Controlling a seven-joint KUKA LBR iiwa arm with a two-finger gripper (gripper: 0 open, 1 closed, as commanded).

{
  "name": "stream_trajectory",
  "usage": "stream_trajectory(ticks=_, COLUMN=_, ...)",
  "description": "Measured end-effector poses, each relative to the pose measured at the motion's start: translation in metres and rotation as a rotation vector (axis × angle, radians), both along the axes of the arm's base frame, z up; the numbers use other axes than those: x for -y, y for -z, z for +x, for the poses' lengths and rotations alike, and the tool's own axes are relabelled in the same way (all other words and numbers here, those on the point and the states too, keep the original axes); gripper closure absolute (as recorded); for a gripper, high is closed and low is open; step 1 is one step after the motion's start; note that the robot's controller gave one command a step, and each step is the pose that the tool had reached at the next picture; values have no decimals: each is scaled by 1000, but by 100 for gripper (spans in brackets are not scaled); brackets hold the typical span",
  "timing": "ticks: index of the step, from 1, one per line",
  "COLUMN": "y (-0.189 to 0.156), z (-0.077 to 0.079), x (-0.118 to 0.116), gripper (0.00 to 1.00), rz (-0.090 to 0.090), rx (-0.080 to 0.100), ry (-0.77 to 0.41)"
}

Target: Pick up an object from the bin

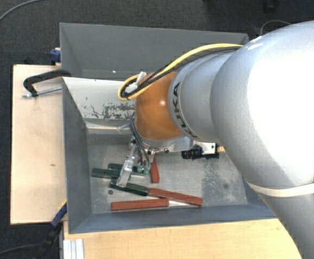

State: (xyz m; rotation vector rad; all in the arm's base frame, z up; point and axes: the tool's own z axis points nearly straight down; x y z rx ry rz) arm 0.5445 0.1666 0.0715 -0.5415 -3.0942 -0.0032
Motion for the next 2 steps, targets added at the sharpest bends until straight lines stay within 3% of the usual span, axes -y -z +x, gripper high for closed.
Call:
stream_trajectory(ticks=1, y=-1, z=0, x=-2, gripper=100, rz=1, rx=2, ry=-3)
stream_trajectory(ticks=2, y=-57, z=2, x=-3, gripper=100, rz=2, rx=9, ry=-5)
